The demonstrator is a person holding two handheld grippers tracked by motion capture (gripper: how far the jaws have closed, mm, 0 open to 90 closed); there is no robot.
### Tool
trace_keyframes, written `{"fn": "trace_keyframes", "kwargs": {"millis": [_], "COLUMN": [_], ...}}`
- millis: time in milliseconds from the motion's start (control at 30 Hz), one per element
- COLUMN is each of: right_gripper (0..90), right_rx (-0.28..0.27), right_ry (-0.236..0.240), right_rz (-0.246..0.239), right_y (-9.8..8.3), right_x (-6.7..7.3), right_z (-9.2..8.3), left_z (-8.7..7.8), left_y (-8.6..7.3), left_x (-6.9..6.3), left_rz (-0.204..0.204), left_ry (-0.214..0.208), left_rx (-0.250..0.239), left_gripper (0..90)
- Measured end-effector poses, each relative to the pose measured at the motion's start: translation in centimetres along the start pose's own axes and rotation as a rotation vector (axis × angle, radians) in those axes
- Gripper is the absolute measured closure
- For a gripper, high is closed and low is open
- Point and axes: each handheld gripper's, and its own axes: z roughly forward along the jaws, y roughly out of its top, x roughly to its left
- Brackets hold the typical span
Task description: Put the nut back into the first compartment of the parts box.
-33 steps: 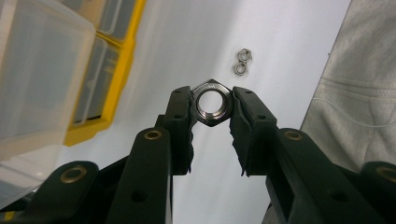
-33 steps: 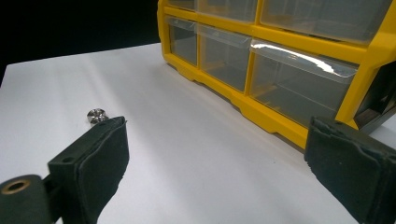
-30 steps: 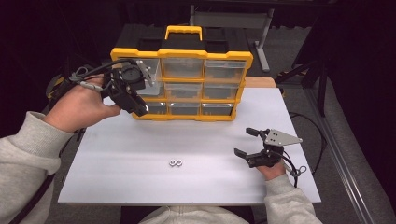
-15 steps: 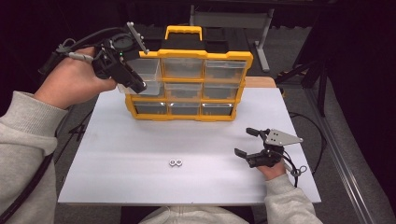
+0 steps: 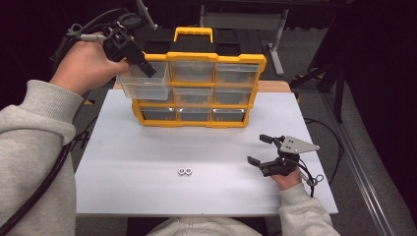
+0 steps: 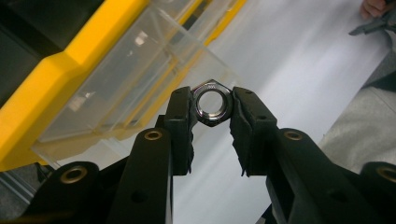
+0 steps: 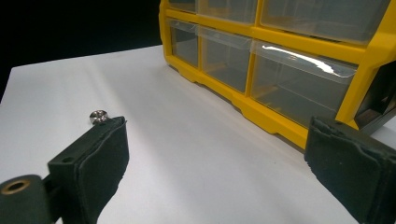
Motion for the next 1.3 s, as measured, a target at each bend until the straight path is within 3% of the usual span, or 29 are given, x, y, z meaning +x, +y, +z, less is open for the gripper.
{"fn": "trace_keyframes", "kwargs": {"millis": [167, 233, 367, 633, 767, 1033, 1300], "right_gripper": [7.2, 7.2, 7.2, 7.2, 7.2, 7.2, 7.2], "right_rx": [-0.001, -0.002, -0.002, -0.001, 0.002, 0.002, 0.003], "right_ry": [0.000, 0.002, 0.003, 0.008, 0.011, 0.017, 0.019], "right_rz": [-0.001, 0.000, -0.001, 0.000, -0.005, -0.002, -0.004], "right_y": [0.0, 0.0, 0.0, 0.0, 0.0, 0.0, 0.0], "right_x": [0.0, 0.0, 0.0, 0.0, 0.0, 0.0, 0.0], "right_z": [0.0, 0.0, -0.1, 0.0, 0.0, 0.1, 0.1], "left_z": [1.1, 1.7, 2.5, 4.3, 5.3, 6.9, 7.9], "left_y": [0.5, 0.7, 0.8, 1.1, 1.2, 1.2, 1.6], "left_x": [1.1, 1.7, 2.4, 3.1, 3.4, 3.9, 3.7], "left_rz": [-0.089, -0.176, -0.225, -0.273, -0.301, -0.339, -0.340], "left_ry": [0.007, 0.002, 0.000, 0.000, -0.024, -0.014, -0.025], "left_rx": [0.017, 0.021, 0.035, 0.063, 0.067, 0.099, 0.133], "left_gripper": [69.7, 69.6, 69.6, 69.6, 69.6, 69.6, 69.5]}}
